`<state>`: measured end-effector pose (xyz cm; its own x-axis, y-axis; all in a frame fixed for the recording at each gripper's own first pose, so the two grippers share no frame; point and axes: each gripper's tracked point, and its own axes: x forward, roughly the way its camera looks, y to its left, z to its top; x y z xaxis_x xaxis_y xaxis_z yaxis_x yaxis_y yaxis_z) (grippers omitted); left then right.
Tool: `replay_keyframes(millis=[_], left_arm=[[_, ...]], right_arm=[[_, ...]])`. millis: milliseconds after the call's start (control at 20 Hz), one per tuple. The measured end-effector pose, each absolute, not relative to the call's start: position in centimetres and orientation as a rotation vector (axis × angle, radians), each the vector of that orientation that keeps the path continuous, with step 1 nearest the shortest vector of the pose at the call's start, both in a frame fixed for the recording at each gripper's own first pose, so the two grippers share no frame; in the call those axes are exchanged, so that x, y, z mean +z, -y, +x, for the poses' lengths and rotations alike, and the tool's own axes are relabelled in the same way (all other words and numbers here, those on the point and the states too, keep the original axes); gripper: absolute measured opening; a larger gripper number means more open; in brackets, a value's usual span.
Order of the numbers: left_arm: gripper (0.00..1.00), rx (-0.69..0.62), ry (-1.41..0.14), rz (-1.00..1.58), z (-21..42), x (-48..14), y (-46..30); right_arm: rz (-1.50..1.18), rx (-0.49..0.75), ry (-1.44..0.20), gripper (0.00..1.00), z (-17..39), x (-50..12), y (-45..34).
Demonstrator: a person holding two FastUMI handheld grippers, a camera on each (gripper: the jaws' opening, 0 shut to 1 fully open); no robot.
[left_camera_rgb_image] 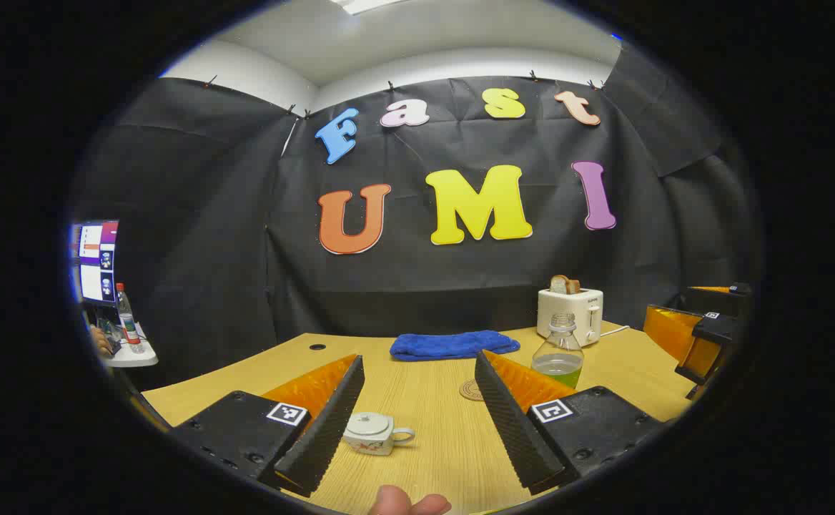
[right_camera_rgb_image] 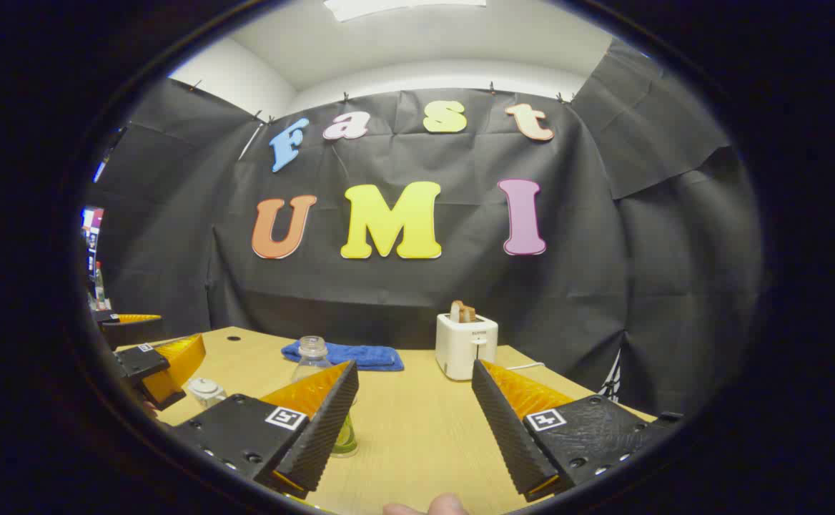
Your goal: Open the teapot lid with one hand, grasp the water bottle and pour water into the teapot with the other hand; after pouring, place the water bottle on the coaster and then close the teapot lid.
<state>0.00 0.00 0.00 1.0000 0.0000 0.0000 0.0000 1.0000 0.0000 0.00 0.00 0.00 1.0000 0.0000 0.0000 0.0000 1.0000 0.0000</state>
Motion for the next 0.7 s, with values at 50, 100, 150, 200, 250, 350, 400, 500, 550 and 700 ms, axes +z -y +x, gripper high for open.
replay_keyframes(millis=[50, 100, 150, 200, 250, 350, 400, 500, 550, 700], left_arm=[[0.98, -0.003, 0.001, -0.001, -0.02, -0.02, 0.06], [0.98, -0.006, 0.000, -0.001, -0.05, 0.07, 0.23], [0.98, -0.007, 0.002, -0.002, 0.00, 0.08, 0.21], [0.98, -0.011, 0.002, -0.002, 0.08, 0.18, 0.34], [0.98, -0.011, 0.004, -0.001, -0.06, 0.19, 0.33], [0.98, -0.011, 0.006, 0.000, -0.09, 0.24, 0.32], [0.98, -0.008, 0.006, 0.000, -0.07, 0.22, 0.25], [0.98, -0.008, 0.005, -0.003, -0.02, 0.09, 0.41], [0.98, -0.005, 0.006, -0.002, -0.08, 0.10, 0.39], [0.98, 0.020, -0.001, 0.013, 0.20, -0.41, -0.45]], right_arm=[[-0.001, 0.000, -0.003, 0.95, -0.01, -0.11, 0.08], [-0.002, 0.001, -0.005, 0.95, -0.08, -0.12, 0.05], [0.000, 0.001, -0.004, 0.95, -0.11, -0.10, 0.04], [0.002, 0.001, -0.002, 0.95, -0.13, 0.03, 0.07], [0.003, 0.002, -0.004, 0.95, -0.18, -0.16, 0.02], [0.006, 0.009, -0.012, 0.95, -0.22, -0.38, -0.07], [0.007, 0.011, -0.014, 0.95, -0.15, -0.33, -0.07], [0.008, 0.018, -0.014, 0.97, -0.02, -0.32, -0.10], [0.006, 0.022, -0.012, 0.95, 0.07, -0.34, -0.13], [-0.004, 0.036, -0.006, 0.95, 0.22, -0.48, -0.27]])
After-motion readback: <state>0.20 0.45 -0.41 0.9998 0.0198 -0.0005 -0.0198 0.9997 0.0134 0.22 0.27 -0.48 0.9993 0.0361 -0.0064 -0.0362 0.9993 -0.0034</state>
